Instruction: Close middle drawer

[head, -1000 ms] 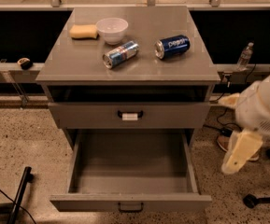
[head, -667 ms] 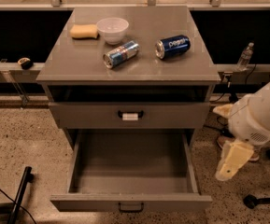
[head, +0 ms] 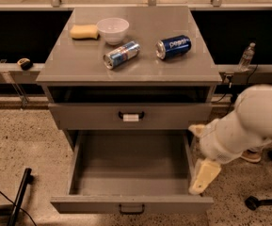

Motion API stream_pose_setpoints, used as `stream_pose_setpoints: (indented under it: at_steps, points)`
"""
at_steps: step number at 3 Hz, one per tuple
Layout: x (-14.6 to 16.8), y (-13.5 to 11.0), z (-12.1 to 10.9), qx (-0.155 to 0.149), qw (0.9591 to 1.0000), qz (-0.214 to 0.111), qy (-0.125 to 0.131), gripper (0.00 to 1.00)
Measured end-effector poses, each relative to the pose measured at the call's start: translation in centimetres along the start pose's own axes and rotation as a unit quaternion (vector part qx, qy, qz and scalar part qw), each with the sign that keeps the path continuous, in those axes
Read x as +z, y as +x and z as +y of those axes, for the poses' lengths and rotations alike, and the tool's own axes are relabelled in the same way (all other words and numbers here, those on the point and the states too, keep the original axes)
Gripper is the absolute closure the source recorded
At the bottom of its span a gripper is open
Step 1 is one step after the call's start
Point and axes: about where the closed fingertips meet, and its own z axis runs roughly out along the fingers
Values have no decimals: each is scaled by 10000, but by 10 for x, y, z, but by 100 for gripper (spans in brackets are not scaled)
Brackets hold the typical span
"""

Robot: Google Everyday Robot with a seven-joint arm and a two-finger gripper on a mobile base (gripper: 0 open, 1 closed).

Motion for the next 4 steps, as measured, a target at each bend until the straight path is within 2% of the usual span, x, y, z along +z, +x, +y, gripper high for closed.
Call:
stream_pose_setpoints:
  at_steps: [1, 2, 3, 4]
  points:
    - [41, 22, 6, -12, 9985, -462, 277, 0]
    - [42, 23, 7, -98, 9989, -382, 249, 0]
    - [88, 24, 36, -153, 9990, -425, 30, 0]
    - [173, 29, 71, -494, 9960, -749, 5, 2]
